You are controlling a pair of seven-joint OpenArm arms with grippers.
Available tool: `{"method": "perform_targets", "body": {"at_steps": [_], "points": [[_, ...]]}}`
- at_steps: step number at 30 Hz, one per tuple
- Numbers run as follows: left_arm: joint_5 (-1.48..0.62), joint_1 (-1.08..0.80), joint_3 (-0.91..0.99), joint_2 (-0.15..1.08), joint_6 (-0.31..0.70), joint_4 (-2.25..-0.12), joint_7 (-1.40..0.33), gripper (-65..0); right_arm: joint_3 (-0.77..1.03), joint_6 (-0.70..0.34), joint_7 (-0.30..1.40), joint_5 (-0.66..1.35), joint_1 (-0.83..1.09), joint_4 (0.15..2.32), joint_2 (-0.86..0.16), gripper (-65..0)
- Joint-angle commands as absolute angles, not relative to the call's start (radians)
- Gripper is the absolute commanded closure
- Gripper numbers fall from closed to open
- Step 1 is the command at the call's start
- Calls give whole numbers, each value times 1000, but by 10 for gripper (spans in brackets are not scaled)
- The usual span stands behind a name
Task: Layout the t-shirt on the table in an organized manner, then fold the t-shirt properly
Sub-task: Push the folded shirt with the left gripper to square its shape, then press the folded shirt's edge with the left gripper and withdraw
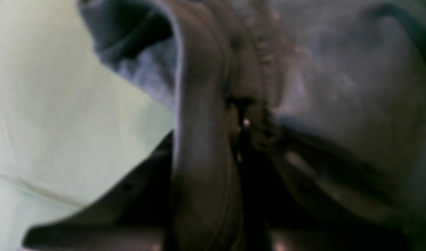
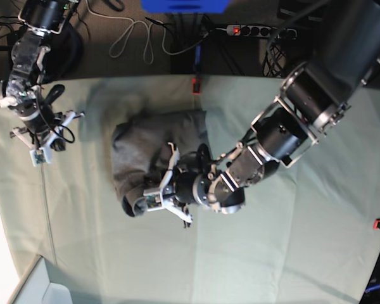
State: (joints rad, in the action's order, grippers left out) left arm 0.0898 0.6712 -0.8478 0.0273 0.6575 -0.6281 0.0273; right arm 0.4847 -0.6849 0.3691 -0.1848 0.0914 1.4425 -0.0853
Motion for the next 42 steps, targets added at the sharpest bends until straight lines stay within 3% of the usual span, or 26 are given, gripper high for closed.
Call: {"method": "perform_targets", "body": {"at_steps": [1, 5, 10, 13, 19, 24, 28, 35, 42], "points": [[76, 728, -845, 21, 654, -642, 48, -2, 496, -698, 348, -174, 96, 1463, -94, 0], [76, 750, -851, 21, 654, -633, 45, -33, 499, -698, 348, -174, 108, 1463, -94, 0], [76, 780, -842, 27, 645, -638, 45, -275, 499, -698, 348, -173, 122, 1461, -93, 0], [76, 799, -851, 30, 585, -641, 45, -354, 499, -698, 348, -173, 124, 1463, -93, 0], [128, 816, -823, 30, 541, -662, 45, -362, 499, -698, 348, -173, 125, 1463, -93, 0], [130, 769, -670, 88, 538, -792, 44, -362, 501, -698, 349, -171, 125, 1506, -90, 0], [124, 641, -406, 153, 538, -898, 25, -362, 496, -698, 349, -171, 116, 1612, -35, 0], [122, 309, 148, 166, 544, -1127, -191, -362, 384, -698, 348, -171, 90, 1728, 76, 0], [120, 22, 390, 157, 542, -1257, -225, -362, 285, -698, 348, -171, 24, 1575, 76, 0]]}}
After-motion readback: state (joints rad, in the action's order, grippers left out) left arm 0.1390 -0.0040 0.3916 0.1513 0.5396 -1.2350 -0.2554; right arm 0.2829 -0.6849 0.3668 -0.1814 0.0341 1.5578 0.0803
